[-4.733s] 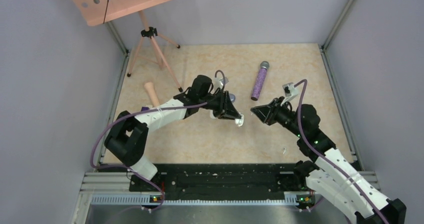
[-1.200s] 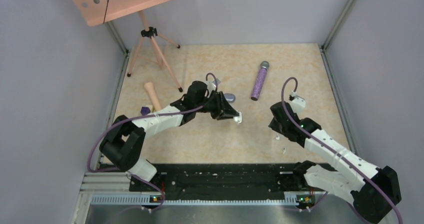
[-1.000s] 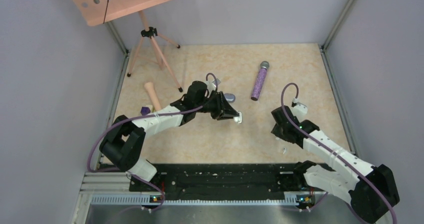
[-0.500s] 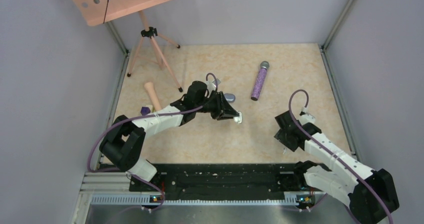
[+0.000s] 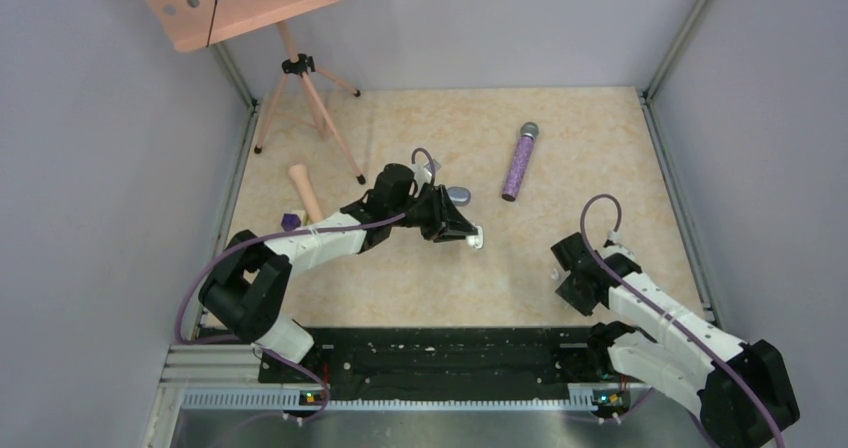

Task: Insert the wireless bluetooth earbuds into the charging case
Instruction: Place the earbud at the center of the board, then pick up the earbud from the center of the board.

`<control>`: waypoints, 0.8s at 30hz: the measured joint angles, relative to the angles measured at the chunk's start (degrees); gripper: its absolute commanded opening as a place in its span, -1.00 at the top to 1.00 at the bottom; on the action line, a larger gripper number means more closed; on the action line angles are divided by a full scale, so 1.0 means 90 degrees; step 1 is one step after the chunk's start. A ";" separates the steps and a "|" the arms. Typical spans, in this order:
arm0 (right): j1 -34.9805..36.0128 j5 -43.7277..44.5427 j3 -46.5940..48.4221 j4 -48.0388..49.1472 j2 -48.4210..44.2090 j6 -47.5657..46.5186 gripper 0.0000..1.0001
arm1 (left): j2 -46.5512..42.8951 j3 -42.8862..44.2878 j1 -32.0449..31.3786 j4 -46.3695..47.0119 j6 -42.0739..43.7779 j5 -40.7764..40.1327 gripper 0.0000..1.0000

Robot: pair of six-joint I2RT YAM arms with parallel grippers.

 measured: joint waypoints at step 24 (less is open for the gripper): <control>0.0000 -0.0719 -0.0083 0.0996 -0.0010 -0.0760 0.90 | -0.0002 0.0000 0.0027 -0.0002 0.0121 0.0002 1.00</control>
